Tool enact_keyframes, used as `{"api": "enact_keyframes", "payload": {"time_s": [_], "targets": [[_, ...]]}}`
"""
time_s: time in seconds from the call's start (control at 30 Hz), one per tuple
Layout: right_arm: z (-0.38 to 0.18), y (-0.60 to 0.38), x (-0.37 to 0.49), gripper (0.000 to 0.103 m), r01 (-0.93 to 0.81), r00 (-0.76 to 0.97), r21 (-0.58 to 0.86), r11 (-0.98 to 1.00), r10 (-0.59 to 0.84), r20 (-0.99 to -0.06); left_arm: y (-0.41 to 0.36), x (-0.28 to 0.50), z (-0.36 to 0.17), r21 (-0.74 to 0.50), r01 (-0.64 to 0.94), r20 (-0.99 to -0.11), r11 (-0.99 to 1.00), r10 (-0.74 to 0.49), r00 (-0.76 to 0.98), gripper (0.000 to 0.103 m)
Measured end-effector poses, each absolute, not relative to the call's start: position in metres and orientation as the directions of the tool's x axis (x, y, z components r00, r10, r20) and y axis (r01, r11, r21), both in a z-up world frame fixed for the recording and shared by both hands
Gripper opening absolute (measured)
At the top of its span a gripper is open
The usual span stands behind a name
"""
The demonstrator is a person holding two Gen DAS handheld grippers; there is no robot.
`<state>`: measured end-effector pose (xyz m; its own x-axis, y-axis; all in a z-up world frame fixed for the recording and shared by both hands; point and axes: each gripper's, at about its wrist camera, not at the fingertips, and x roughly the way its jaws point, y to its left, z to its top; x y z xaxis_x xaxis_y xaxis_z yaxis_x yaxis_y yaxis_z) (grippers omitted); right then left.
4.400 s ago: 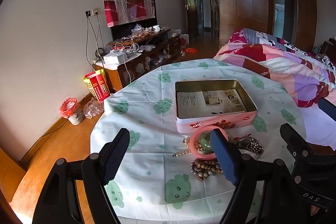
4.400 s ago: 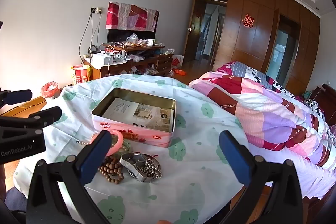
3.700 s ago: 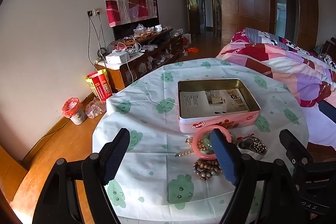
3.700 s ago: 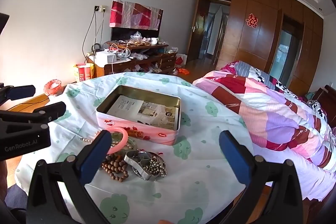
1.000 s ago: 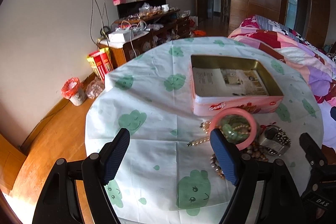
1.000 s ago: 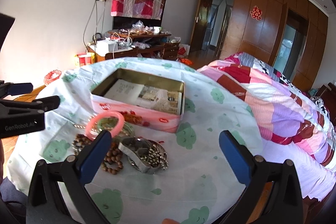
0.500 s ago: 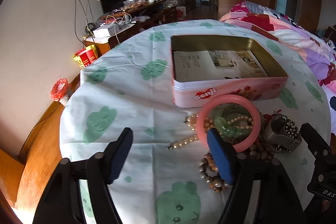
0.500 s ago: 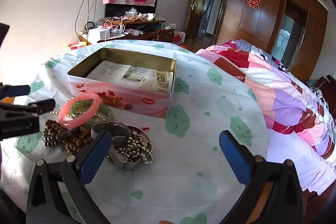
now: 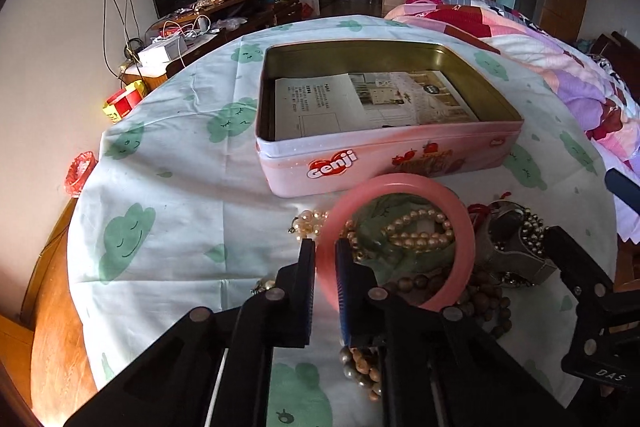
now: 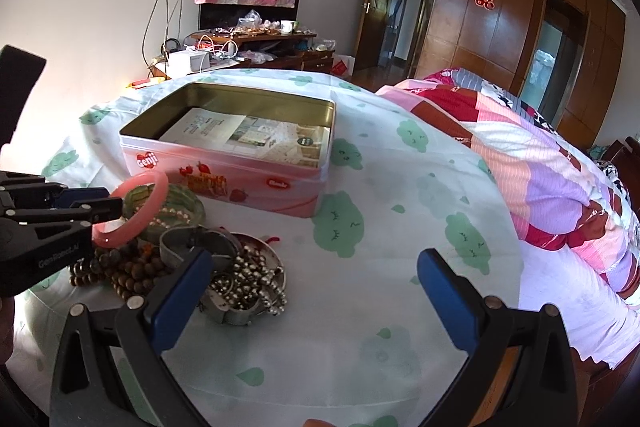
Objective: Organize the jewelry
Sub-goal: 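Lower the left gripper onto the pink bangle and close on it, then grasp the silver chain tangle with the right gripper while the left holds the pink bangle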
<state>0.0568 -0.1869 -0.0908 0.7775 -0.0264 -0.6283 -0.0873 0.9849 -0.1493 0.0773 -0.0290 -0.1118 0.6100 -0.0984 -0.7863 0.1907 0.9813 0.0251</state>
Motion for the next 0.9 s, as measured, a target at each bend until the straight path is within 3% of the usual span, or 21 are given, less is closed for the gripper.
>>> {"api": "enact_keyframes", "payload": {"time_s": [0.33,0.6,0.9], "targets": [[-0.09,-0.187,0.056,0.103,-0.088,0.788,-0.145,0.985,-0.021,-0.615,-0.013,0.063,-0.087,0.004,0.183,-0.735,0.983,-0.121,0.667,0.008],[-0.087,-0.183,0.054,0.089,-0.138,0.795,-0.12,0.983,0.037,-0.605,0.004,0.051,-0.066,0.005,0.152,-0.687,0.988,-0.107,0.718,0.008],[-0.088,-0.165,0.058,0.076,-0.245,0.77,-0.102,0.964,0.13,-0.624,0.018,0.051,-0.07,0.012,0.118,-0.694,0.993,-0.077,0.716,0.008]]}}
